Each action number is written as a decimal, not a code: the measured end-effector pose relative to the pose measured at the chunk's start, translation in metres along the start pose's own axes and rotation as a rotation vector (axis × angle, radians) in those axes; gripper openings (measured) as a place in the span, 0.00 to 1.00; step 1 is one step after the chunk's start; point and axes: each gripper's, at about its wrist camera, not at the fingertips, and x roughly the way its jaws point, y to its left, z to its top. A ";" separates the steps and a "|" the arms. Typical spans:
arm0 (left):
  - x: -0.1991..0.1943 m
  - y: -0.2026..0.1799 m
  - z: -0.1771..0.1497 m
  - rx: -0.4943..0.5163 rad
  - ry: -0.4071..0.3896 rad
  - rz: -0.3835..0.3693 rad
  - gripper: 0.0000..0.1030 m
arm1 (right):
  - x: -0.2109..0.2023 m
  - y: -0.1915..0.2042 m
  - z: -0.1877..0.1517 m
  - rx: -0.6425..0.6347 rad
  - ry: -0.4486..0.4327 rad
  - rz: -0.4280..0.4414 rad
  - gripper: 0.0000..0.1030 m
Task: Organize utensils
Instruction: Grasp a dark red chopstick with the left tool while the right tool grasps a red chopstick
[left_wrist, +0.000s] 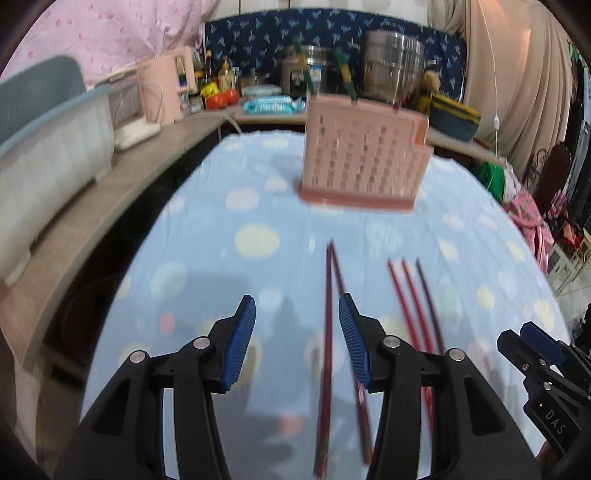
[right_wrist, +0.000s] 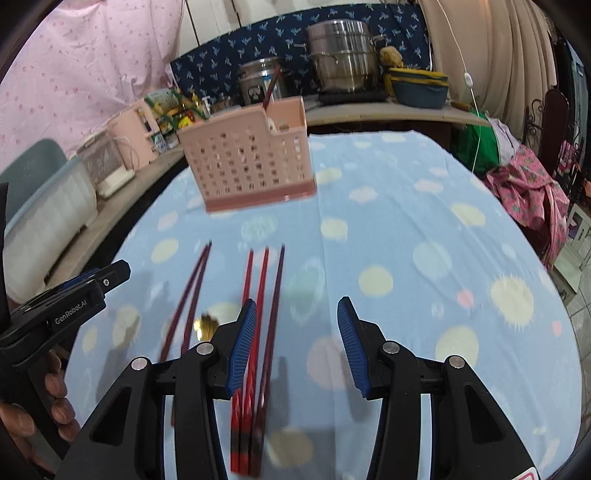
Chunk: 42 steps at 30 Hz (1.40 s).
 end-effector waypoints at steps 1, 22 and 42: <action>0.001 0.000 -0.006 0.000 0.011 0.000 0.43 | 0.000 0.000 -0.010 -0.004 0.018 -0.004 0.43; -0.002 0.008 -0.067 -0.011 0.107 -0.020 0.43 | 0.003 0.014 -0.072 -0.039 0.135 0.014 0.29; 0.002 -0.003 -0.079 0.023 0.147 -0.060 0.43 | 0.006 0.019 -0.081 -0.096 0.158 0.020 0.13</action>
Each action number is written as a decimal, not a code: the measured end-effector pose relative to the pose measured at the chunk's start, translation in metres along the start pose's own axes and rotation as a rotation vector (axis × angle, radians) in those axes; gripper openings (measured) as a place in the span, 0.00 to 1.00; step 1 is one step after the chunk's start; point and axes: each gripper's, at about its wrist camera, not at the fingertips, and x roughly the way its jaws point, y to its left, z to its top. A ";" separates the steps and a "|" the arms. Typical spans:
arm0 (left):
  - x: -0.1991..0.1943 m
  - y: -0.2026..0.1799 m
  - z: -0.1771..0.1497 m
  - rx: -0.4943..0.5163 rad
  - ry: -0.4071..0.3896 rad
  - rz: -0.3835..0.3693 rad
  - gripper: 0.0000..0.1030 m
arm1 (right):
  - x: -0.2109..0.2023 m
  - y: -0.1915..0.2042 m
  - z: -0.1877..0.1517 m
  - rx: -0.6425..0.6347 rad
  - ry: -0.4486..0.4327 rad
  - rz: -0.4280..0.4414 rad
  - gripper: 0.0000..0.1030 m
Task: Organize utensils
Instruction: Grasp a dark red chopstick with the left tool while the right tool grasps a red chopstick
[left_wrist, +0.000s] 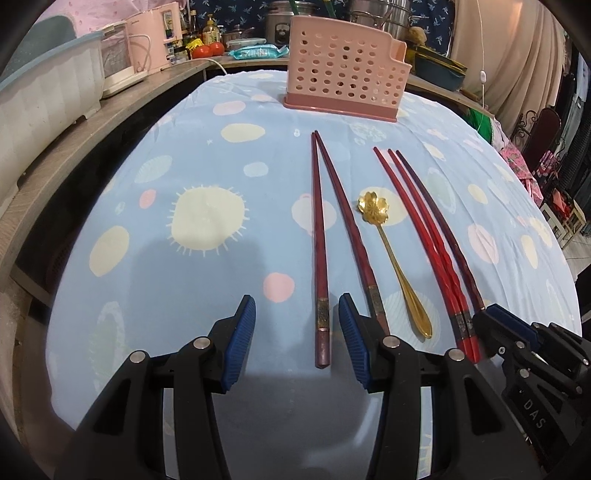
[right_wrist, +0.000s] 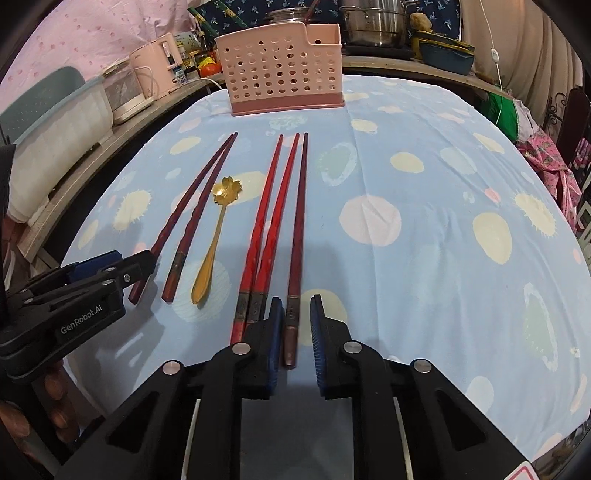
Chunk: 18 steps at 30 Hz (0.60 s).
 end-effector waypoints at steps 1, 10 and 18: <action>0.000 0.000 -0.001 0.000 -0.001 0.002 0.43 | -0.001 0.000 -0.001 0.000 -0.001 0.000 0.12; 0.000 -0.002 -0.005 0.016 -0.013 0.011 0.37 | -0.002 -0.001 -0.004 0.017 -0.009 0.002 0.10; 0.000 -0.003 -0.005 0.029 -0.025 0.007 0.12 | -0.002 -0.002 -0.004 0.012 -0.008 0.000 0.09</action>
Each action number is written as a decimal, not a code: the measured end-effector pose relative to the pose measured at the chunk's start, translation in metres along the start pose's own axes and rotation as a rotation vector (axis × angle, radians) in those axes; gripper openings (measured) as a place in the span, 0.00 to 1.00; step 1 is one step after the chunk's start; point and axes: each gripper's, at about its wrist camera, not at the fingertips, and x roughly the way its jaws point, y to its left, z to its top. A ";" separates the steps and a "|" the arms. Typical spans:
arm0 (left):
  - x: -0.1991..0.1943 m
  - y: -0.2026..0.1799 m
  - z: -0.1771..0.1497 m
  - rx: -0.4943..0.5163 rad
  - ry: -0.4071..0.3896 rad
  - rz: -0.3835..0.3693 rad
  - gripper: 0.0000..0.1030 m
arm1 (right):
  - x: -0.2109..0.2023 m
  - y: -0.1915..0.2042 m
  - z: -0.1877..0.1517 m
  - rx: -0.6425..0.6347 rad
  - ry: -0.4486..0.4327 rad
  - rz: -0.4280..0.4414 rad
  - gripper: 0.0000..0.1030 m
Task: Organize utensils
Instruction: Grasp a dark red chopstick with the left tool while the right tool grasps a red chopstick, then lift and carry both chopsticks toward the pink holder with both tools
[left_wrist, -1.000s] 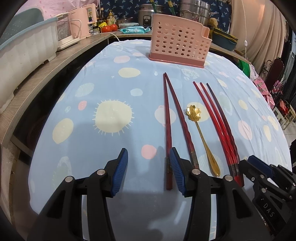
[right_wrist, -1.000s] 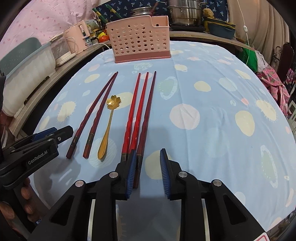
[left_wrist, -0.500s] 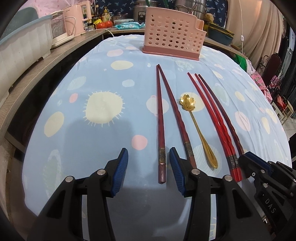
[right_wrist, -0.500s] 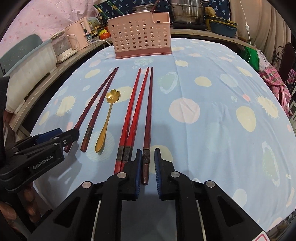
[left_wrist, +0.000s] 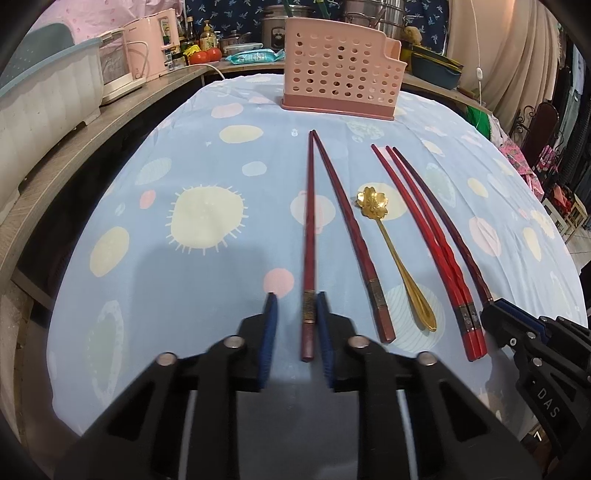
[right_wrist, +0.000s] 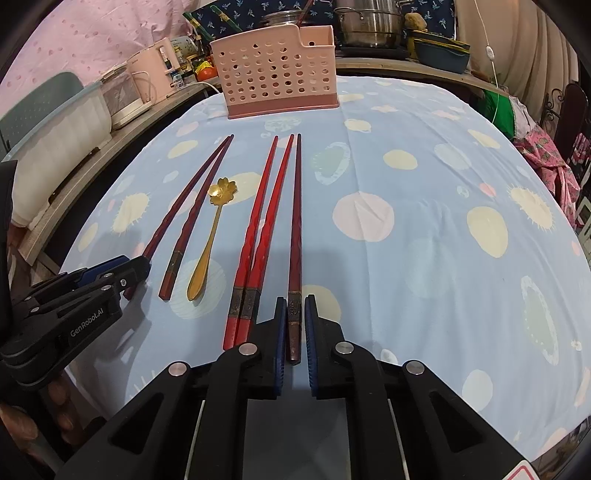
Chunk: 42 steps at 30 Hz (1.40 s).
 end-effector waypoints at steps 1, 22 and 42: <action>0.000 0.000 0.000 0.000 0.000 -0.004 0.10 | 0.000 0.000 0.000 -0.001 0.000 0.000 0.08; -0.041 0.021 0.013 -0.051 -0.024 -0.042 0.07 | -0.029 -0.015 0.012 0.013 -0.015 0.001 0.07; -0.110 0.031 0.130 -0.078 -0.259 -0.056 0.07 | -0.106 -0.038 0.129 0.084 -0.266 0.049 0.07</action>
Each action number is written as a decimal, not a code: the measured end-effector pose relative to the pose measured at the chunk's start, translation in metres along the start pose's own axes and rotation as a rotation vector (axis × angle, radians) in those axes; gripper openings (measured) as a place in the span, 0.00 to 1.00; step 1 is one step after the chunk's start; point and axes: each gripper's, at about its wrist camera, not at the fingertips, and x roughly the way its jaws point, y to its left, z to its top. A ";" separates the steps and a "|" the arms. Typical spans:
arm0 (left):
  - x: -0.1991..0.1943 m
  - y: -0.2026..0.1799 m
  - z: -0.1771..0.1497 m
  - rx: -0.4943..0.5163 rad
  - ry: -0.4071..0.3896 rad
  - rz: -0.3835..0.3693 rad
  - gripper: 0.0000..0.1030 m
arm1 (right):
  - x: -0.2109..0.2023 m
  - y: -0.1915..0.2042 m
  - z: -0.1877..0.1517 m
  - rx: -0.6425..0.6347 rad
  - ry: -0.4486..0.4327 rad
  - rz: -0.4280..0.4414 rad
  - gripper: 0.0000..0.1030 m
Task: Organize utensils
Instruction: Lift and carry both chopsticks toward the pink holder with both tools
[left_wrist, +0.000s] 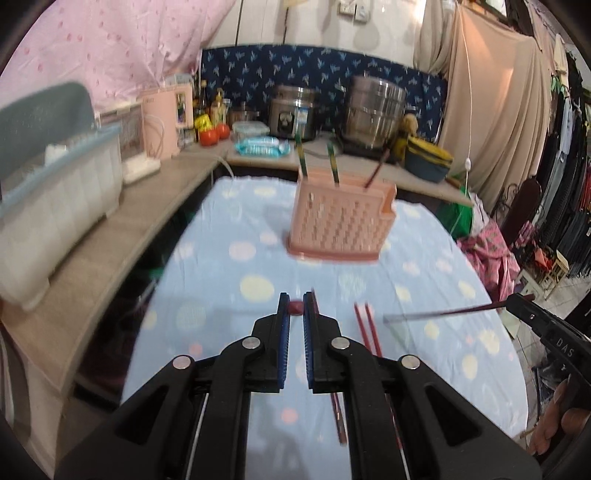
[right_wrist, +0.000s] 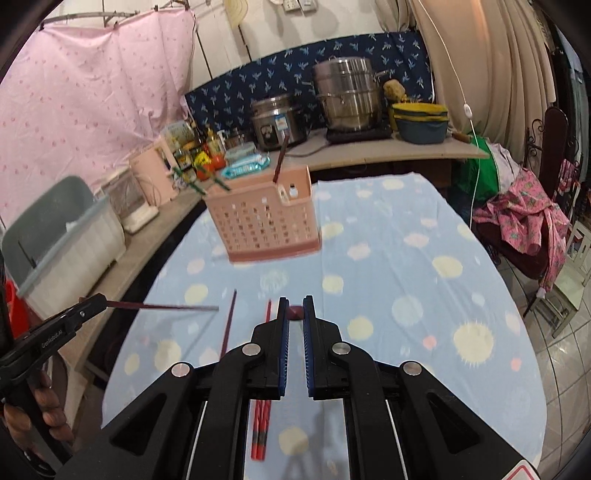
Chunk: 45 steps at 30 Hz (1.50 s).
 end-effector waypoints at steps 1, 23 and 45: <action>0.001 0.000 0.006 -0.001 -0.010 -0.001 0.07 | 0.002 0.000 0.006 0.001 -0.008 0.003 0.07; 0.022 -0.021 0.212 -0.045 -0.322 -0.109 0.07 | 0.044 -0.009 0.193 0.080 -0.244 0.098 0.07; 0.136 -0.008 0.222 -0.057 -0.178 0.007 0.07 | 0.150 0.023 0.229 0.053 -0.169 0.096 0.07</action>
